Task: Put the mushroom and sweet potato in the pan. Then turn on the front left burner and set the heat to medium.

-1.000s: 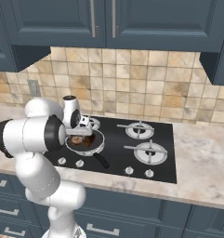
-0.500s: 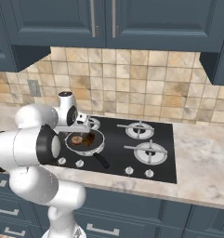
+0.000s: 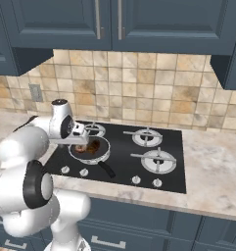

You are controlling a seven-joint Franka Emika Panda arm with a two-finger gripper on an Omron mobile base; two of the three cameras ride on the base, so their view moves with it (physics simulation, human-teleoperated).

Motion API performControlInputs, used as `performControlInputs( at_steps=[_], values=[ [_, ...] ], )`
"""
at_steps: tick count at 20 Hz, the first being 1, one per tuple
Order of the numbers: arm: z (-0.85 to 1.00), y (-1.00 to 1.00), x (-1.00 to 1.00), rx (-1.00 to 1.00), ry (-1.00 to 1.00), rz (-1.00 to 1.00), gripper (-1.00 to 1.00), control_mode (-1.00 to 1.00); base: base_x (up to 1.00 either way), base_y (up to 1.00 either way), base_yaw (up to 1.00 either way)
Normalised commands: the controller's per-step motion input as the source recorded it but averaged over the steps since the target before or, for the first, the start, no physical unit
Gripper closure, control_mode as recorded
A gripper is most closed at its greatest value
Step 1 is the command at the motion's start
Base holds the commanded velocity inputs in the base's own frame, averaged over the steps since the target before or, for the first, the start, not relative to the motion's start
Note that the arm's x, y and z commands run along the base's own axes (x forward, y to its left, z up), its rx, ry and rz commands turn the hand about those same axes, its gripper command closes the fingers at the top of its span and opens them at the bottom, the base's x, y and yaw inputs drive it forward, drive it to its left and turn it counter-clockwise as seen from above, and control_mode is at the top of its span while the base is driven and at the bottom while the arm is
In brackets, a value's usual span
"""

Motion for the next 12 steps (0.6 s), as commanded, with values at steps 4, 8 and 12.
performControlInputs(
  at_steps=[4, 8, 12],
  values=[
    [0.11, 0.14, -0.47, 0.03, -0.02, 0.0, -1.0, -1.0, 0.0, 0.0, 0.0],
    [0.03, 0.06, -0.13, 0.02, -0.03, 0.0, -1.0, -1.0, 0.0, 0.0, 0.0],
    [0.0, 0.02, -0.21, 0.0, 0.0, 0.0, -1.0, -1.0, 0.0, 0.0, 0.0]
  ],
)
